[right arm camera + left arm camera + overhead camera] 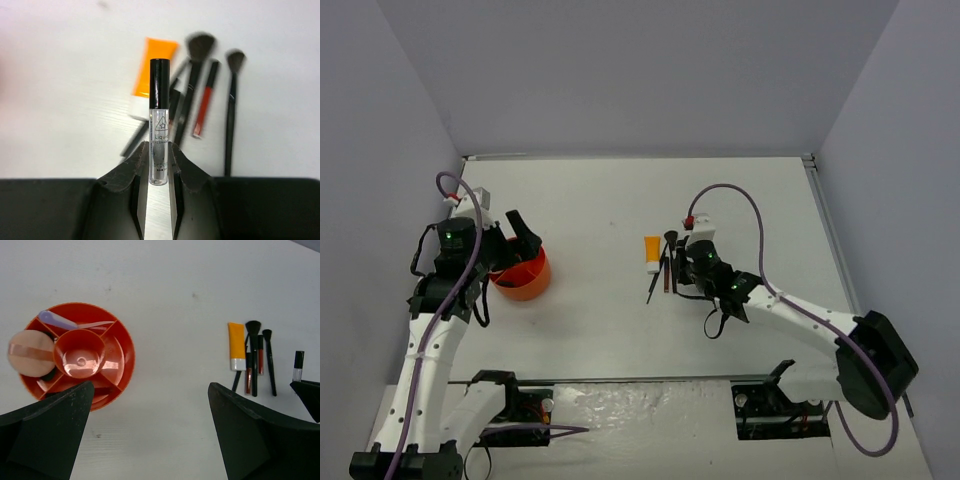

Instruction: Organize the makeup

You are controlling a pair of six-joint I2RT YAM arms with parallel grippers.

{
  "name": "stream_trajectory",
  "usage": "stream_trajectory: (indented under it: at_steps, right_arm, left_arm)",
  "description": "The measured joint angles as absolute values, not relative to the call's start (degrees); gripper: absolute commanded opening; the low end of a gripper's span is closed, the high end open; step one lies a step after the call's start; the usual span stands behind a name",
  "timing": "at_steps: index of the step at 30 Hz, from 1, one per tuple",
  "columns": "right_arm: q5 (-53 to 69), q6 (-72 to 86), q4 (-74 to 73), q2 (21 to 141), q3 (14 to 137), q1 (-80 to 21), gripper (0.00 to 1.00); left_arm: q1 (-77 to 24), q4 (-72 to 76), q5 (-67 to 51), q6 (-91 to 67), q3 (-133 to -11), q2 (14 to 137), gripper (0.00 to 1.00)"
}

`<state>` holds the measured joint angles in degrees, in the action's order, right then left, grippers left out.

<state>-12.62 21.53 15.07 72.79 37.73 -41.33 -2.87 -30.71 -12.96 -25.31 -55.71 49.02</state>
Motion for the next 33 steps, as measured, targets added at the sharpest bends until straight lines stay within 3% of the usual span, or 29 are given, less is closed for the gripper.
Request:
stream_trajectory:
  at_steps: [8,15,19,28,33]
  right_arm:
    - [1.08,14.59,28.45,62.0,33.22,-43.89,0.0]
    - [11.09,11.92,37.5,62.88,31.99,-46.41,0.0]
    - [13.89,11.66,41.5,64.08,31.99,-47.34,0.0]
    - [16.06,11.42,45.09,66.19,32.03,-48.86,0.0]
    - [16.16,11.42,46.33,66.43,32.03,-49.04,0.0]
  left_arm:
    - [-9.23,-20.96,-24.16,-36.16,-55.27,48.86,0.97]
    - [-22.16,-15.55,-22.51,-39.52,-55.4,51.31,0.97]
    - [-27.29,-13.48,-19.39,-40.11,-55.83,54.44,0.92]
    - [-33.94,-10.28,-15.43,-40.79,-56.05,59.36,0.66]
    - [-36.96,-9.27,-13.77,-40.88,-56.96,61.49,0.41]
